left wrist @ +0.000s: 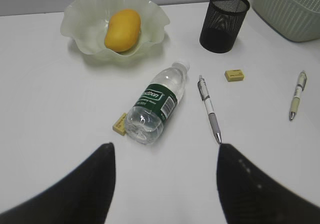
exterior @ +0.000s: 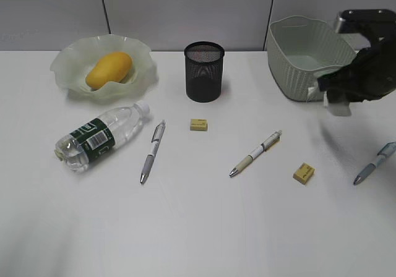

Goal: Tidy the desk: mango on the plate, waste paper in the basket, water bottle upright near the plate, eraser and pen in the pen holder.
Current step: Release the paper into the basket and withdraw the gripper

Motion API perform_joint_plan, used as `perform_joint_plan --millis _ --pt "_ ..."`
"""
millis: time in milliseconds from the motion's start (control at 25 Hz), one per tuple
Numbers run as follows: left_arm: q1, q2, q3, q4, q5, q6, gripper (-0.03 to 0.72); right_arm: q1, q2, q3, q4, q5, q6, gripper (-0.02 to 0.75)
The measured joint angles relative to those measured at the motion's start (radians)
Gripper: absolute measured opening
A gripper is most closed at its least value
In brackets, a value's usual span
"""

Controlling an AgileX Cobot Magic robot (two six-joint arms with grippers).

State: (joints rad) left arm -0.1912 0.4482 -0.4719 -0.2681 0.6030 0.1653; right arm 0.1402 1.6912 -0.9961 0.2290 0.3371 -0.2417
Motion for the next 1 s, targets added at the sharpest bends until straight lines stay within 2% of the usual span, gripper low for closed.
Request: perform_joint_plan --millis 160,360,840,920,1000 --pt "0.000 0.000 0.000 0.000 0.000 0.000 0.481 0.000 -0.068 -0.011 0.001 -0.090 0.001 0.097" --pt "0.000 0.000 0.000 0.000 0.000 0.000 0.481 0.000 -0.049 -0.111 0.001 -0.134 0.002 0.099" --pt "0.000 0.000 0.000 0.000 0.000 0.000 0.481 -0.003 0.264 -0.435 0.002 -0.178 0.002 0.115" --pt "0.000 0.000 0.000 0.000 0.000 0.000 0.481 -0.005 0.318 -0.473 0.002 -0.179 0.002 0.136" --pt "0.000 0.000 0.000 0.000 0.000 0.000 0.481 -0.007 0.365 -0.504 0.002 -0.181 0.002 0.197"
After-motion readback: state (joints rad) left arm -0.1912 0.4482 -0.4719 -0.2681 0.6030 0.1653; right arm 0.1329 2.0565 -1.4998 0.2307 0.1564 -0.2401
